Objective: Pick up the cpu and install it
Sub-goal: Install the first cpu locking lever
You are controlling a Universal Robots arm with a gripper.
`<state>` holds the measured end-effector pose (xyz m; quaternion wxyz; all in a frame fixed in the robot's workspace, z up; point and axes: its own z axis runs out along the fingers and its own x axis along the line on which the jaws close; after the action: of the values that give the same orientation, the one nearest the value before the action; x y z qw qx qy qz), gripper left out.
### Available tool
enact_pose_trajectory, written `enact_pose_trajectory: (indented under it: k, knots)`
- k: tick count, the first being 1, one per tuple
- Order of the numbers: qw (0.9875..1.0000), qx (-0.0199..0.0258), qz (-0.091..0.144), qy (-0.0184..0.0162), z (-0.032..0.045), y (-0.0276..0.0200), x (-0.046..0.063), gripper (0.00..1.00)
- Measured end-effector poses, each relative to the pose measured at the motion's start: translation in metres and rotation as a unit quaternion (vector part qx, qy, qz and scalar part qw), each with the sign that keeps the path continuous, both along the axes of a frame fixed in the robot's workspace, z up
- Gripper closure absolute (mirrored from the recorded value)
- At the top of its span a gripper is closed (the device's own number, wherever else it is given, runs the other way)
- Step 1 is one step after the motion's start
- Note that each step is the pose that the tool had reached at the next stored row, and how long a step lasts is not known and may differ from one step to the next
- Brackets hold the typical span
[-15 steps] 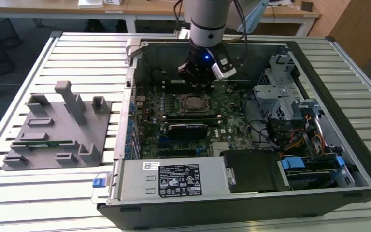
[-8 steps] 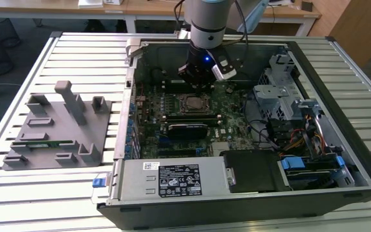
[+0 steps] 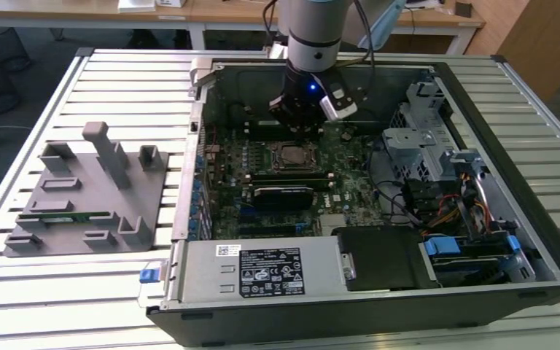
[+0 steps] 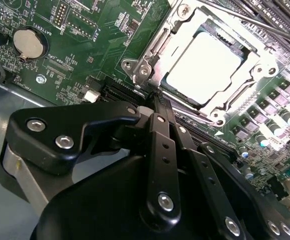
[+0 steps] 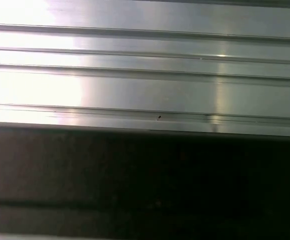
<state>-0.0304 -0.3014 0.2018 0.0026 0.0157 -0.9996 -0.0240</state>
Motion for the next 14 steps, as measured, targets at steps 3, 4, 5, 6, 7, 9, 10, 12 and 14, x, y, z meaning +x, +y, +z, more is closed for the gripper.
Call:
enact_pose_trajectory:
  k: [3,4,5,6,7,9,10,12,14]
  knots:
    - [1.0,0.0001,0.0,0.0,0.0012,0.0,0.0001,0.89]
    - [1.0,0.0,0.0,0.0,0.0012,0.0,0.0002,0.89]
    - [1.0,-0.0005,0.0,0.0,0.001,0.0,0.0003,0.89]
    - [1.0,-0.0012,0.0,0.0,0.0008,0.0,0.0004,0.89]
    - [1.0,-0.0022,0.0,0.0,0.0002,0.0,0.0005,0.89]
    - [1.0,-0.0039,0.0,0.0,-0.0012,0.0,0.0007,0.89]
    - [1.0,-0.0049,0.0,0.0,-0.002,0.0,0.0008,0.89]
    - [1.0,-0.0063,0.0,0.0002,-0.0027,0.0,0.0011,0.89]
    - [1.0,-0.0066,0.0,0.0003,-0.0028,-0.0001,0.0014,0.89]
